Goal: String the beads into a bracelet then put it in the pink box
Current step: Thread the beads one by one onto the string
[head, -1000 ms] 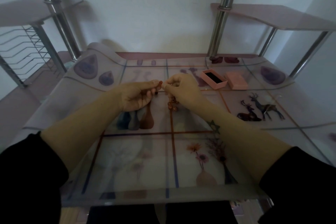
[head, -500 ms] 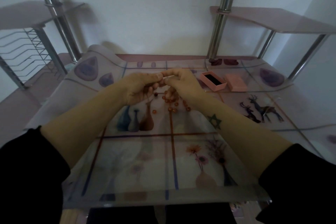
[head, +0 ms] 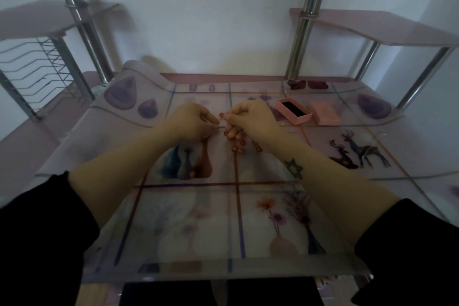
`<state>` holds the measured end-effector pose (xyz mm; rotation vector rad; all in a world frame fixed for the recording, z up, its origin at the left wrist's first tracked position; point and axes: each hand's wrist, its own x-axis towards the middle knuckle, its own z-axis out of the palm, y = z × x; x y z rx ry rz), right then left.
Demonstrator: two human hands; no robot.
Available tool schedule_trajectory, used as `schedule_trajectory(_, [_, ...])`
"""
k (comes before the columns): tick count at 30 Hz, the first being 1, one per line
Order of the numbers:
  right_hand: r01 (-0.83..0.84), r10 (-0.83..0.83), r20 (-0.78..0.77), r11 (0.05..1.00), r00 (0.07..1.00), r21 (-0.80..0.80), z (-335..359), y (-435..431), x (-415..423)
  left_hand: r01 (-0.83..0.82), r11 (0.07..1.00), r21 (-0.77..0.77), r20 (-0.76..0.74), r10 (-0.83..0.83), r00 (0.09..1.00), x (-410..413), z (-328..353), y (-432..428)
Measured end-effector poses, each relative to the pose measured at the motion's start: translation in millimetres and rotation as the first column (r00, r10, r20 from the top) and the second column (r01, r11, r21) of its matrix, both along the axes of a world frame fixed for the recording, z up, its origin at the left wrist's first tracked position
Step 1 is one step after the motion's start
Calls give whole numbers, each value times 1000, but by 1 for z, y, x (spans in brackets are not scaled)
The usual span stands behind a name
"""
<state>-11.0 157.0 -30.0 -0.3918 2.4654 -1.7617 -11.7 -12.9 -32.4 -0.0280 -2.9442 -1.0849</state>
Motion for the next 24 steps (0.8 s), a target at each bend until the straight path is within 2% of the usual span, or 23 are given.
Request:
schedule_trajectory(3, [2, -1, -21, 1000, 1000, 25, -1, -1, 1, 20, 995, -93, -23, -22, 999, -1, -2, 2])
schedule_trajectory(5, [8, -7, -34, 999, 999, 38, -1, 0, 1, 20, 996, -85, -38, -23, 999, -1, -4, 2])
schedule_trajectory(7, [19, -16, -52, 998, 998, 52, -1, 0, 0, 5, 1000, 2, -29, -5, 1000, -1, -5, 2])
schedule_trajectory(10, [54, -46, -100, 996, 994, 73, -2, 0, 0, -33, 959, 281, 46, 21, 999, 1, -3, 0])
schedule_trajectory(13, [86, -68, -156, 990, 985, 112, -3, -1, 0, -59, 840, 540, 138, -20, 990, 2, -2, -4])
schedule_trajectory(16, [122, -93, -203, 983, 975, 136, -4, -2, -1, -148, 662, 735, 256, -70, 964, 2, -2, -6])
schedule_trajectory(21, [172, -121, -296, 973, 947, 153, -8, -3, -2, -284, 398, 872, 378, -179, 908, 5, 3, -6])
schedule_trajectory(24, [200, -133, -346, 966, 929, 165, -8, -4, -3, -324, 345, 881, 403, -190, 895, 7, 5, -4])
